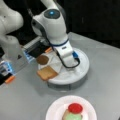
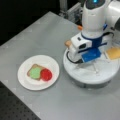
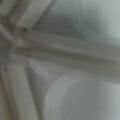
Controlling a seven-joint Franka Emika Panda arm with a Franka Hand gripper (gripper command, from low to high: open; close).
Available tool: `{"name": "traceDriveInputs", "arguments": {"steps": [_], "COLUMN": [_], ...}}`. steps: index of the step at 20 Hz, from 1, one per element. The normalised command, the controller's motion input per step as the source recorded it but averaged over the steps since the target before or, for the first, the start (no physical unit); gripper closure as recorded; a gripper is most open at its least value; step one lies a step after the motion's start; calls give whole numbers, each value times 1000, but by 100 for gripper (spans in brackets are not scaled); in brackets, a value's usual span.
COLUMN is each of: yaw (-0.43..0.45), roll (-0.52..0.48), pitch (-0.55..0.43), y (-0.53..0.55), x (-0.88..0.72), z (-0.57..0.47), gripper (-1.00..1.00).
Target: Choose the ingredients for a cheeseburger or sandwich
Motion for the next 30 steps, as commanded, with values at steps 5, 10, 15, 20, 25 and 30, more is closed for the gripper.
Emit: {"name": "traceDriveInputs", "arguments": {"steps": [5, 10, 15, 20, 25, 30], "yaw": [189, 168, 149, 135, 131, 145], "roll": [145, 149, 161, 159, 157, 160], "pitch": [82, 96, 96, 91, 89, 84], "y": [-48, -40, -41, -46, -47, -48], "x": [138, 165, 166, 168, 178, 187], "z": [76, 85, 75, 67, 63, 56], "gripper": [-100, -100, -100, -100, -100, -100]}}
